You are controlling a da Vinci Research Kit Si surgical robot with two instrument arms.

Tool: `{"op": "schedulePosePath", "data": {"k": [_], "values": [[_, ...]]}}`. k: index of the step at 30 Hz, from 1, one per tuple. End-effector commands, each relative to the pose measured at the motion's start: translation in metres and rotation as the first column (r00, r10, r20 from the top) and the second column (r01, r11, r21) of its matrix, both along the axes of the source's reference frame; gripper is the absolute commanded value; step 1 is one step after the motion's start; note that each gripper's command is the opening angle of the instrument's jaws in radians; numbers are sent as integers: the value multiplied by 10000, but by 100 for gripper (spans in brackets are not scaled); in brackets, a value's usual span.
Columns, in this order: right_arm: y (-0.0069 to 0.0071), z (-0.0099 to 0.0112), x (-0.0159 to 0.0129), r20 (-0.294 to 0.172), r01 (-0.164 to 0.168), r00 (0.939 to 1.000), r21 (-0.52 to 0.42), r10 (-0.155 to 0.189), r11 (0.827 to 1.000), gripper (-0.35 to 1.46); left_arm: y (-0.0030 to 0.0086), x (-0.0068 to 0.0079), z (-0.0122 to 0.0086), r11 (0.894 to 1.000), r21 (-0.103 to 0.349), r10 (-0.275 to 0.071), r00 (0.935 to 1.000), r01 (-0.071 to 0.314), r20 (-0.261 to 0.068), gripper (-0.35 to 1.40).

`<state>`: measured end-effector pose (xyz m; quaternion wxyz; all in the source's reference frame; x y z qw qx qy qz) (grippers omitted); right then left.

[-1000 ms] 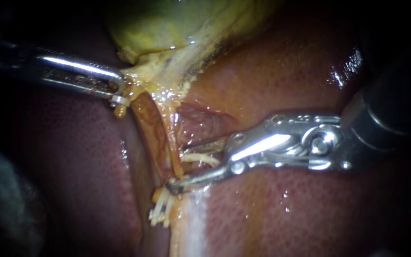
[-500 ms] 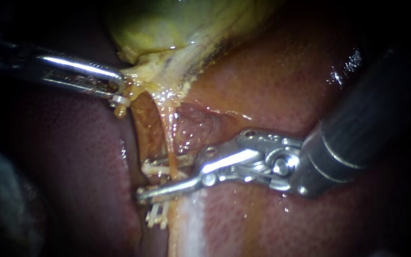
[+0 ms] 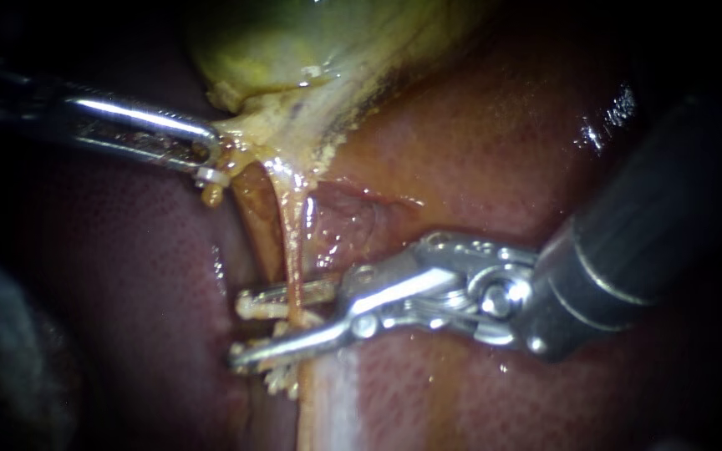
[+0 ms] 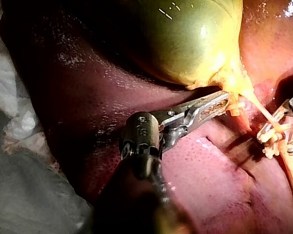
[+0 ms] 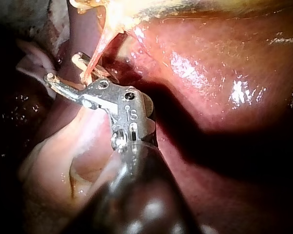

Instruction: Clipping first clip right tube

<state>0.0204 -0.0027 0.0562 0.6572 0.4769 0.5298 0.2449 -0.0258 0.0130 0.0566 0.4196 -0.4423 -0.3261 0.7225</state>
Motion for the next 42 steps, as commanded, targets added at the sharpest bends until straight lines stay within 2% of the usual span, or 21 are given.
{"op": "schedulePosePath", "data": {"k": [1, 7, 16, 19, 21, 26, 30, 33, 42], "values": [[1, -8, -3, -138, 65, 9999, 67, -64, 10000, 48, 0, 0, 0, 10000, -1, 7, 10000, -7, 6, -35], [2, -30, -8, -451, 387, 9983, 245, -375, 9990, 43, 0, 0, 0, 10000, 0, 8, 10000, -8, 7, -35], [3, -29, -8, -488, 470, 9978, 247, -457, 9986, 34, 0, 1, 0, 10000, 0, 9, 10000, -9, 8, -35], [4, -28, -7, -494, 487, 9977, 250, -475, 9985, 24, 0, 1, 0, 10000, 0, 10, 10000, -10, 8, -35], [6, -28, -6, -403, 374, 9985, 415, -357, 9984, 10, 0, 1, 0, 10000, 0, 10, 10000, -10, 8, -35], [7, -26, -7, -293, 282, 9992, 572, -266, 9980, -5, 0, 1, 0, 10000, 0, 9, 10000, -9, 8, -35], [8, -24, -7, 18, 100, 9999, 1092, -103, 9940, -35, 0, 1, 0, 10000, 0, 10, 10000, -10, 8, -35], [8, -22, -8, 151, 85, 9998, 1225, -104, 9924, -35, 0, 1, 0, 10000, 0, 11, 10000, -11, 9, -35], [9, -20, -10, 164, 54, 9998, 1216, -74, 9926, -35, 0, 1, 0, 10000, 0, 11, 10000, -11, 9, -35]]}}
